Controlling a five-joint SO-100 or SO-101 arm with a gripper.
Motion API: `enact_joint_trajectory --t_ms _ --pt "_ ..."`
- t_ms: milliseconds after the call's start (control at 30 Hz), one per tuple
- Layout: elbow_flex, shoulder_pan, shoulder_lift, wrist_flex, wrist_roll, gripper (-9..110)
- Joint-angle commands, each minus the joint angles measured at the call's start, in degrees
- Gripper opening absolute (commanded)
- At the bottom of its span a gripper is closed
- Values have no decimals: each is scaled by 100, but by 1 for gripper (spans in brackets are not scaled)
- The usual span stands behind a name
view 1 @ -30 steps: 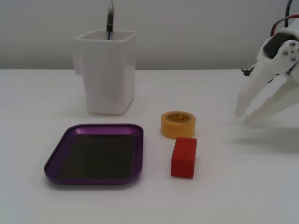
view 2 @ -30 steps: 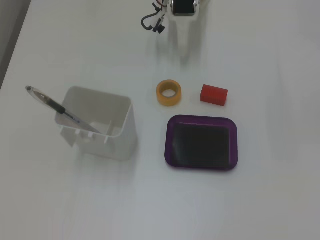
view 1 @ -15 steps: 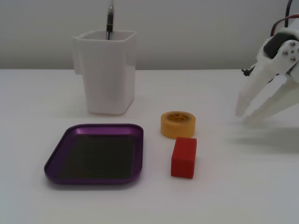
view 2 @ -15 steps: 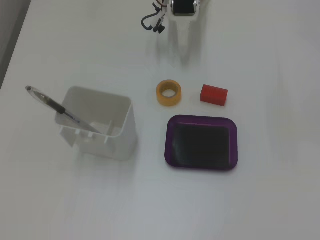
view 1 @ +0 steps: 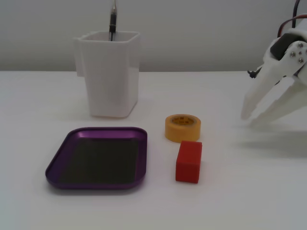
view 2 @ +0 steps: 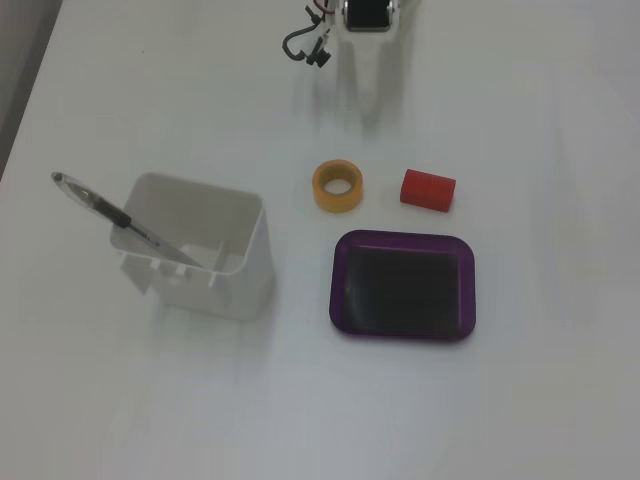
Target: Pick up the red cube and place it in the box.
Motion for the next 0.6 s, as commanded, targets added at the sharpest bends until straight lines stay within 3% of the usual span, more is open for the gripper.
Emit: enact_joint_trajectory --t_ms 0,167,433,567 --pt "-457 18 387 18 -352 3" --pt "-923 44 -404 9 -1591 3" --pt "-3261 -35 -4131 -105 -1573 11" --pt "-4869 -229 -6161 308 -914 14"
